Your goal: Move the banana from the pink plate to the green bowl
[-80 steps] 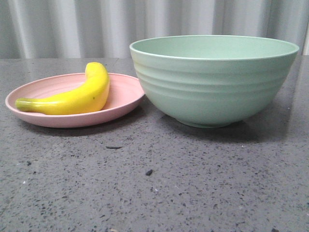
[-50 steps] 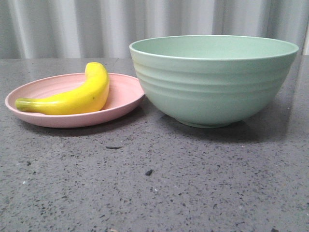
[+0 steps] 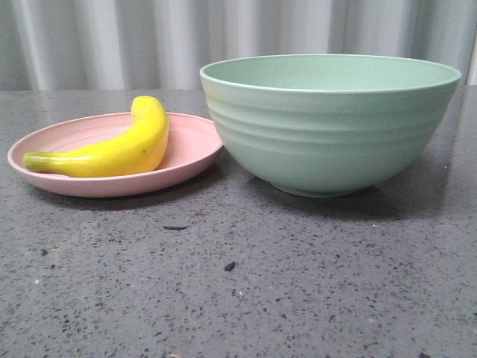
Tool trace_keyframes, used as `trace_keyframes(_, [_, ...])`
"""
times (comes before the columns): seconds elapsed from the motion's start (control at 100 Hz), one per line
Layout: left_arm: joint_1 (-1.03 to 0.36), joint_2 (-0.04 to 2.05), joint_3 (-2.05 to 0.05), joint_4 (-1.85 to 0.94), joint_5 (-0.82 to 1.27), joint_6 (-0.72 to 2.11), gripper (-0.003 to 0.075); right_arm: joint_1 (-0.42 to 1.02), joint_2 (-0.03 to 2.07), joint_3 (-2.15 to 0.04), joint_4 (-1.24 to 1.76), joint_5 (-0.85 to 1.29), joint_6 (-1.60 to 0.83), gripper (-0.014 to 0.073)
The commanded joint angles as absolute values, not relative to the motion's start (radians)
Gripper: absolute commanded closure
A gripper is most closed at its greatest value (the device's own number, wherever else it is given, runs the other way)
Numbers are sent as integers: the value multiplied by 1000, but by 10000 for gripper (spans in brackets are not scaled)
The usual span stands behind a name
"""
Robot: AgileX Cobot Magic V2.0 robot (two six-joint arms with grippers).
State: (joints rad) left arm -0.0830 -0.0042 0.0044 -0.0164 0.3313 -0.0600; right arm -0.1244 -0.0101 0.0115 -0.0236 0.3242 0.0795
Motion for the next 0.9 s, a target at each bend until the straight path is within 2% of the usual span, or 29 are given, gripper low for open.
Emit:
trace_keyframes(0.0, [-88,-34,14,0,249,-67,741,-129,-28,35,-25,306,68,657])
trace_keyframes(0.22, [-88,-34,14,0,178,-67,741,-129,-28,35,-46,279,68,657])
trace_keyframes(0.49, [-88,-34,14,-18,42,-67,741,-129,-28,35,-46,59,68,657])
trace_keyframes(0.89, [-88,-34,14,-18,42,-67,741,-129,-28,35,-54,-9,68,657])
